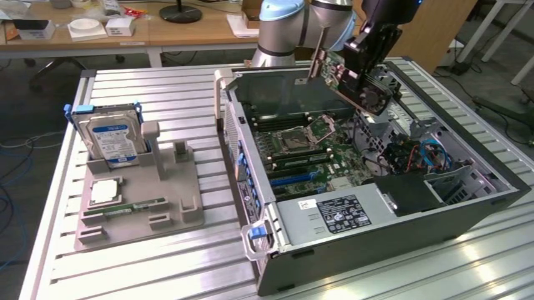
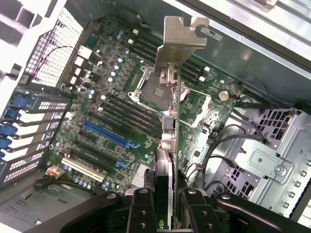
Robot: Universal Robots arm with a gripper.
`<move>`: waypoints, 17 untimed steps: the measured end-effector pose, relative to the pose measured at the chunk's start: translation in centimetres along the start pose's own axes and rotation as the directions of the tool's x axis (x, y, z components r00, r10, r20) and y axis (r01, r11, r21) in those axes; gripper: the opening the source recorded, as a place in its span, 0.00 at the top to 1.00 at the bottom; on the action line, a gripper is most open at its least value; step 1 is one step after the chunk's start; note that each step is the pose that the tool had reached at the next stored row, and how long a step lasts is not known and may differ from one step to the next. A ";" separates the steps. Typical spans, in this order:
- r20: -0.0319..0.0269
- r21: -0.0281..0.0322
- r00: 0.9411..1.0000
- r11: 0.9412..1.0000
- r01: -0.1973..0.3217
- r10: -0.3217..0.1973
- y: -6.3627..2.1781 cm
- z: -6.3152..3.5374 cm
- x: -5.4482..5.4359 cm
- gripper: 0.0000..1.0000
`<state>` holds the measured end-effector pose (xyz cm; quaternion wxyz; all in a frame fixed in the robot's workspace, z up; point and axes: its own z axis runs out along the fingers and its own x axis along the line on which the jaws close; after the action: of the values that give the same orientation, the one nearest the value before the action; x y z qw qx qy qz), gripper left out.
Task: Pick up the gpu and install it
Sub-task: 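Insert the gpu into the slot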
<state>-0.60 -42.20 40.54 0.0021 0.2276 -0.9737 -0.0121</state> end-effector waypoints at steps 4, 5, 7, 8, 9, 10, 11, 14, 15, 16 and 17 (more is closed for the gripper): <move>-0.001 0.000 1.000 1.000 0.029 -0.029 -0.01 0.00 0.0 0.74; -0.001 0.000 0.999 0.999 0.036 -0.036 -0.01 0.00 0.0 0.74; -0.001 0.000 0.999 0.999 0.051 -0.051 -0.01 0.00 0.0 0.74; -0.001 -0.001 0.998 0.998 0.058 -0.058 -0.01 0.00 0.0 0.74; -0.001 -0.001 0.998 0.998 0.065 -0.065 -0.01 0.00 0.0 0.74; -0.002 -0.001 0.997 0.997 0.073 -0.073 -0.01 0.00 0.0 0.74; -0.002 -0.001 0.997 0.997 0.080 -0.080 -0.01 0.00 0.0 0.74; -0.002 -0.001 0.995 0.995 0.102 -0.102 -0.02 0.00 0.0 0.74; -0.002 -0.001 0.994 0.994 0.109 -0.109 -0.02 0.00 0.0 0.74; -0.002 -0.001 0.993 0.993 0.116 -0.116 -0.02 0.00 0.0 0.74; -0.003 -0.001 0.992 0.992 0.123 -0.123 -0.03 0.00 0.0 0.74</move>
<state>-0.61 -42.23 40.54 0.0027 0.2871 -0.9578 -0.0125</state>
